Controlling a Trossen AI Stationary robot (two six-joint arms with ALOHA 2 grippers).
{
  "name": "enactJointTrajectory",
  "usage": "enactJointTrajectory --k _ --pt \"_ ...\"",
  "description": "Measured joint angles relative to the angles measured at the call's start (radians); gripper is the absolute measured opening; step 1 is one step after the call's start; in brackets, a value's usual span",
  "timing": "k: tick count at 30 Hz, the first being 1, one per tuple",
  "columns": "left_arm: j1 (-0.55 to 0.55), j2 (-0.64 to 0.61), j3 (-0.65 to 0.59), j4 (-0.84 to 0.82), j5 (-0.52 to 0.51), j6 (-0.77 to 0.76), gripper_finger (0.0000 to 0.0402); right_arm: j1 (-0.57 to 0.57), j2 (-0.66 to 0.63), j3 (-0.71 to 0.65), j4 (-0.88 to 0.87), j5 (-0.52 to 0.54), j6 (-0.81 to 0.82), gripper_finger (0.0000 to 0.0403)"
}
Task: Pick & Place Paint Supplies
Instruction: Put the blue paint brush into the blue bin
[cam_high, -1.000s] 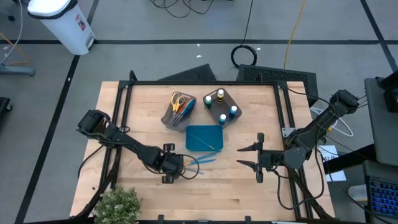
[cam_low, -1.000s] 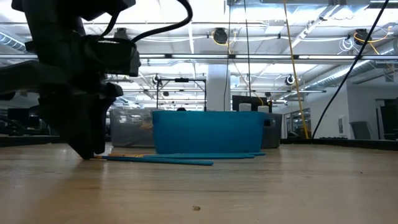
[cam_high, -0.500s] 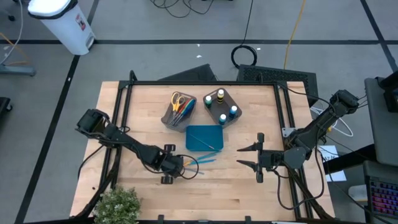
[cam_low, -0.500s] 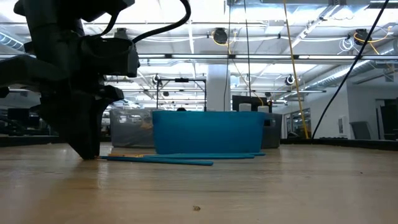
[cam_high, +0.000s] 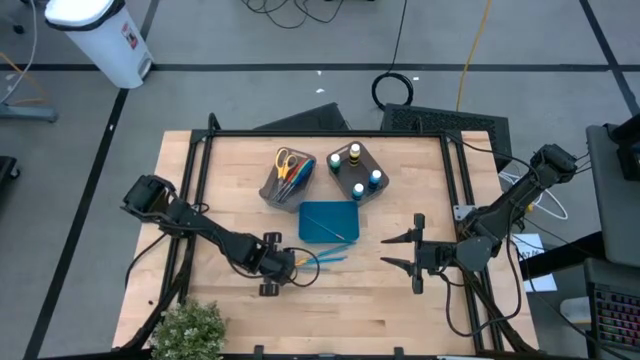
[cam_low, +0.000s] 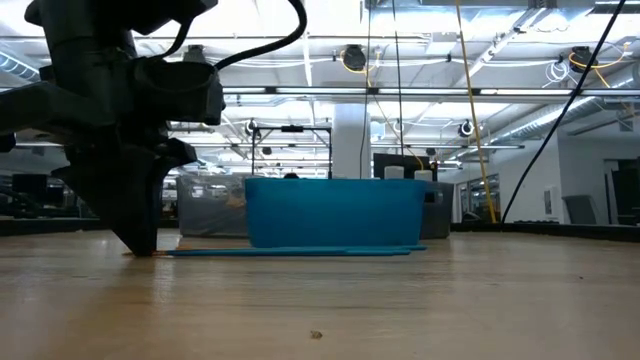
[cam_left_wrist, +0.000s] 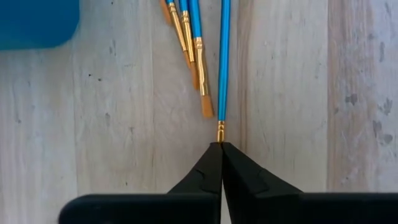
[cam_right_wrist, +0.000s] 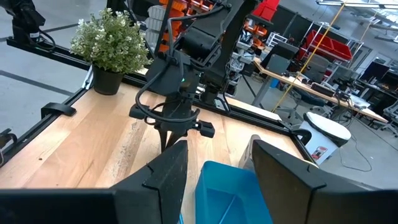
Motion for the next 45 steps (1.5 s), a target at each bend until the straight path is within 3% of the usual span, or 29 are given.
enactJointTrajectory --k 14,28,37,45 --pt "-0.036 0.007 0.087 0.019 -0.03 0.079 0.0002 0.0 0.0 0.0 0.0 0.0 0.0 0.0171" --pt "-0.025 0.004 0.259 -0.047 -0.16 0.173 0.0002 0.0 0.0 0.0 0.0 0.0 0.0 0.0171" --pt "0.049 0.003 0.388 -0.146 -0.165 0.226 0.0001 0.0 0.023 0.0 0.005 0.0 0.0 0.0171" --pt "0.148 0.002 0.413 -0.188 -0.161 0.289 0.0001 0.0 0.025 0.0 0.005 0.0 0.0 0.0171"
